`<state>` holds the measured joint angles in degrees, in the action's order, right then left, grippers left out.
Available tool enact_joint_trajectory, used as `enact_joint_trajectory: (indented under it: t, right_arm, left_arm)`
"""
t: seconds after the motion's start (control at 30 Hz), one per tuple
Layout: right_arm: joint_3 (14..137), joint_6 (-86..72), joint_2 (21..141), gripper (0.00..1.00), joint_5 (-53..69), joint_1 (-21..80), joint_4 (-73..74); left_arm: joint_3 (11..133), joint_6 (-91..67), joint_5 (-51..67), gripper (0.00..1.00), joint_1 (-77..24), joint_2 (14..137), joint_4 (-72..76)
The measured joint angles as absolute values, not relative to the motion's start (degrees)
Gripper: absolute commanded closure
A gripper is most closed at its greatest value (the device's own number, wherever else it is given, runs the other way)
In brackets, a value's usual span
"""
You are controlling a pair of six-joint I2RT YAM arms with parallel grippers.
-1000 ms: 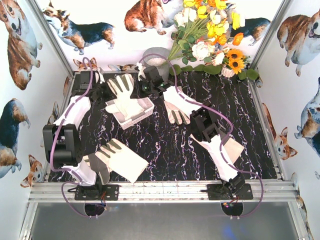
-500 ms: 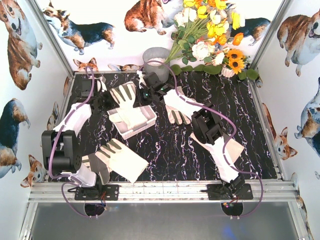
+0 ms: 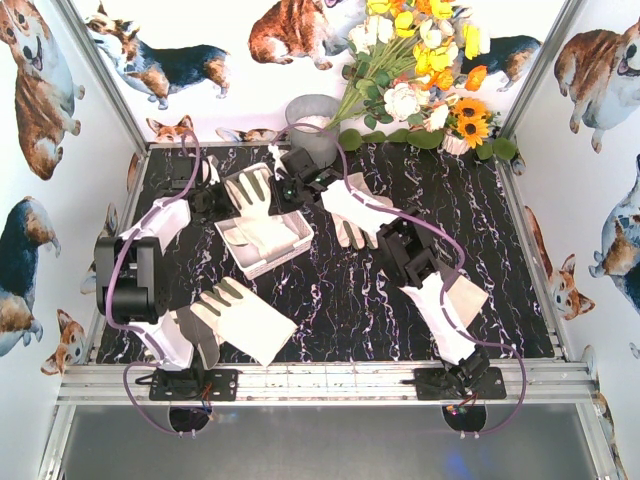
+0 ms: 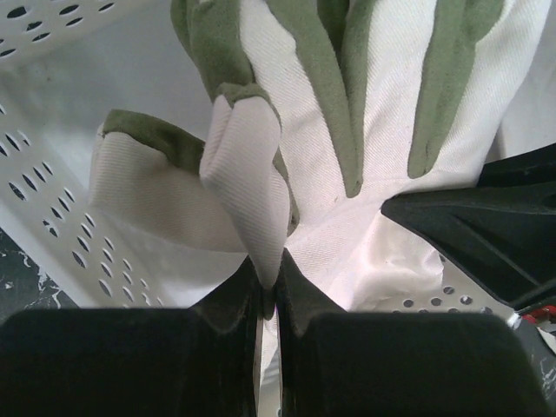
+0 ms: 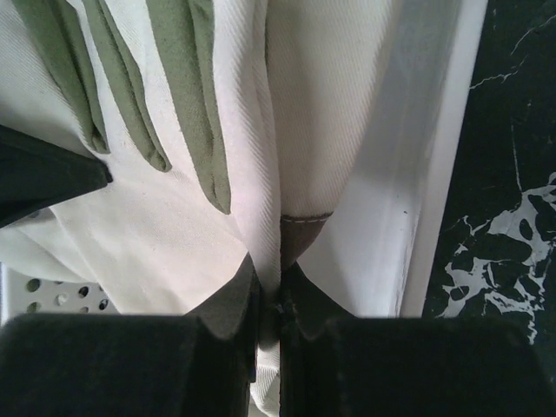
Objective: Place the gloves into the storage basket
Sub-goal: Place the glove in the bin.
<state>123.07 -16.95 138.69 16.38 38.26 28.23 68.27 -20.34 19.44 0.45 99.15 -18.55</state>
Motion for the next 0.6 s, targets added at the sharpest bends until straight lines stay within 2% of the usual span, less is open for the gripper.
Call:
enact_joint_trajectory:
  t: [0.4, 0.47, 0.6]
  right_arm:
    - [126.3, -15.5, 141.4, 1.00, 7.1, 41.1, 30.7]
    - [127.0, -15.5, 141.9, 0.92, 5.9, 41.4, 30.9]
    - [128.1, -15.4, 143.2, 0.70, 4.4, 41.5, 31.5]
  left_arm:
    - [72.2, -17.0, 15.5, 1.00, -0.2, 104.8, -20.8]
    - [73.0, -16.5, 15.1, 1.00, -0.3, 105.8, -21.1]
    - [74.8, -15.4, 15.1, 1.00, -0.4, 108.6, -21.2]
